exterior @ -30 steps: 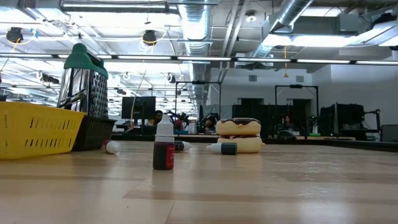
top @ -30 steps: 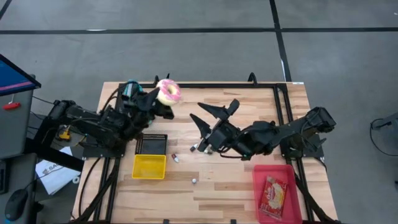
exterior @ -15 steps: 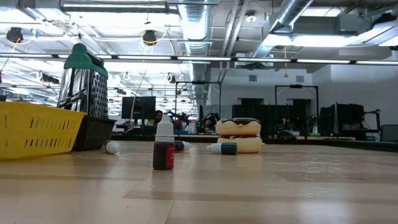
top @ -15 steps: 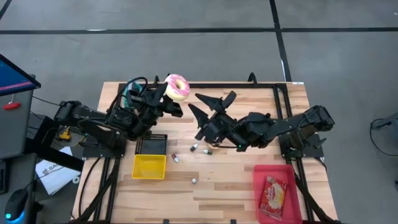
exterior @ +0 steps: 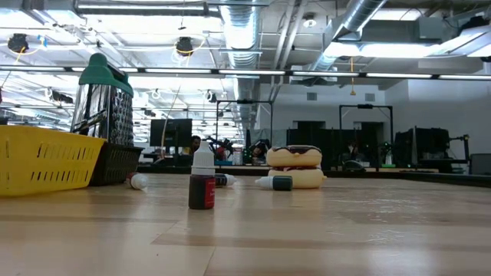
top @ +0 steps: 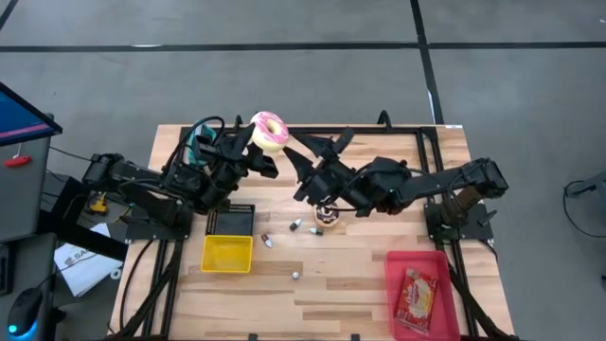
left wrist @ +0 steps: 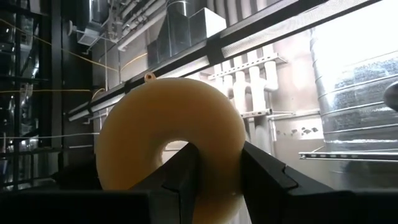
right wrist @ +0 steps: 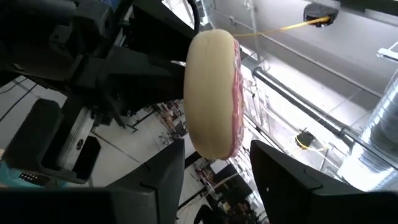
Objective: Pick & Place Food Item
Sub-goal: Put the pink donut into the black bin
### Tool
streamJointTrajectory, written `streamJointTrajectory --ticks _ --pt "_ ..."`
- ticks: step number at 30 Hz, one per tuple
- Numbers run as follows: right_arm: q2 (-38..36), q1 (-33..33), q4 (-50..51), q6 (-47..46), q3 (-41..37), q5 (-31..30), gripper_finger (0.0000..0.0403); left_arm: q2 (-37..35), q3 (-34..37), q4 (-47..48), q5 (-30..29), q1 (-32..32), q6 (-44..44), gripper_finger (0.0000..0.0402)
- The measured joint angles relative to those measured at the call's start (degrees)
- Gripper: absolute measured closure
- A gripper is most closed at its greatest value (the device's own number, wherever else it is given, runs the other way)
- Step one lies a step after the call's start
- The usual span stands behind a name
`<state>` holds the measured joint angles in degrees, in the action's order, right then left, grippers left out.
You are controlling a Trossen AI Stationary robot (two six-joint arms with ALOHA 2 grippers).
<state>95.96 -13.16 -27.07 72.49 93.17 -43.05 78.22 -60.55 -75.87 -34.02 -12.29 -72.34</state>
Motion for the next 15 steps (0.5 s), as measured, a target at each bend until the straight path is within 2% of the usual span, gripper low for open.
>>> streamJointTrajectory --ticks 9,15 --pt "1.89 2.02 -3.4 0.85 0.05 4.8 0.0228 -0.02 0.0 0.19 0.04 0.26 -0.17 0.03" --pt "2.67 2.7 -6.63 2.76 0.0 5.39 0.0227 -0.02 0.0 0.44 -0.01 0.26 -0.36 0.03"
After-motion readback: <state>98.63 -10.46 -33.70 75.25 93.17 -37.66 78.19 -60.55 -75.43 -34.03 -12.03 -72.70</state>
